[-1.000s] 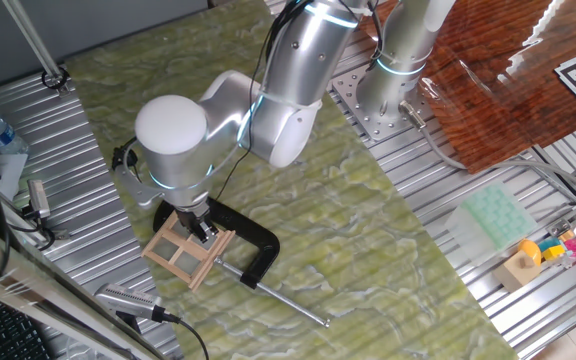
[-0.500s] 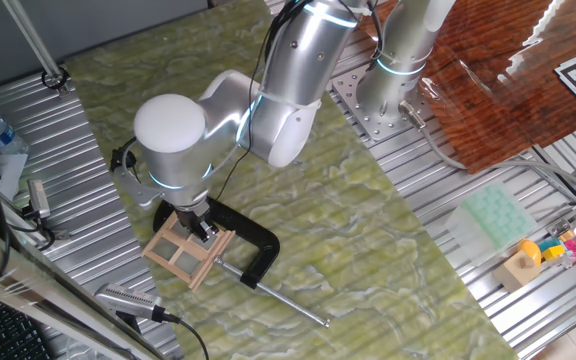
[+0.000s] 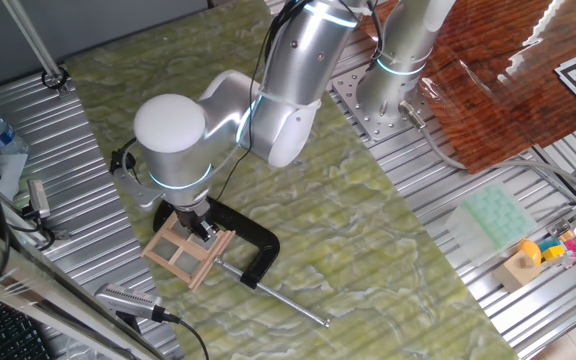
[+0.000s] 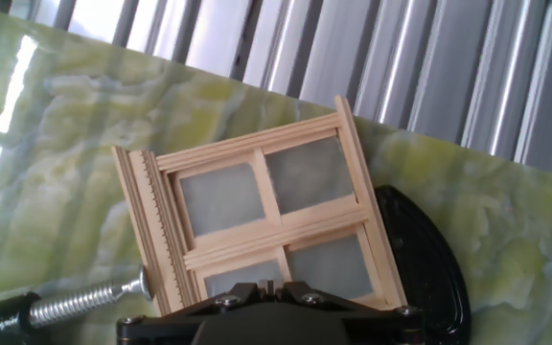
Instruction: Open a sliding window
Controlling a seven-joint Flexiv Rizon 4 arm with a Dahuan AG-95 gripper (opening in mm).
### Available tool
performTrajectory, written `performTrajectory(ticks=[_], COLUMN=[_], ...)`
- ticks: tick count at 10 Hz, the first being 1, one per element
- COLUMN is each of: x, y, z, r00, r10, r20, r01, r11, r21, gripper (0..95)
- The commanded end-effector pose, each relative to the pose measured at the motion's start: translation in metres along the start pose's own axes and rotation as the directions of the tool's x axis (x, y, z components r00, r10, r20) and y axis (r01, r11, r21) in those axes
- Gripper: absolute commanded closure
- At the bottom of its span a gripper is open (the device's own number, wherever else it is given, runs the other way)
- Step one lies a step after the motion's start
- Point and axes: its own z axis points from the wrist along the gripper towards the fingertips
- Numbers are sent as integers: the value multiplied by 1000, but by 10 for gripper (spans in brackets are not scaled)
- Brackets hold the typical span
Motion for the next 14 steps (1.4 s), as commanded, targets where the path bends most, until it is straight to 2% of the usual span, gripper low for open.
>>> performTrajectory(ticks=[1, 2, 3, 5, 9, 12, 14], x=[-2, -2, -2, -2, -2, -2, -2], y=[0, 0, 0, 0, 0, 0, 1], z=[1, 1, 1, 1, 1, 2, 2], r00=[1000, 999, 998, 997, 997, 997, 997], r10=[7, -4, -16, -57, -55, -63, -61], r20=[-27, -52, -60, -56, -47, -43, -42], r01=[-7, 4, 16, 57, 55, 62, 60], r11=[1000, 1000, 1000, 998, 998, 998, 998], r21=[-2, -1, 2, -4, -7, -25, -24], gripper=[950, 950, 950, 950, 950, 950, 950])
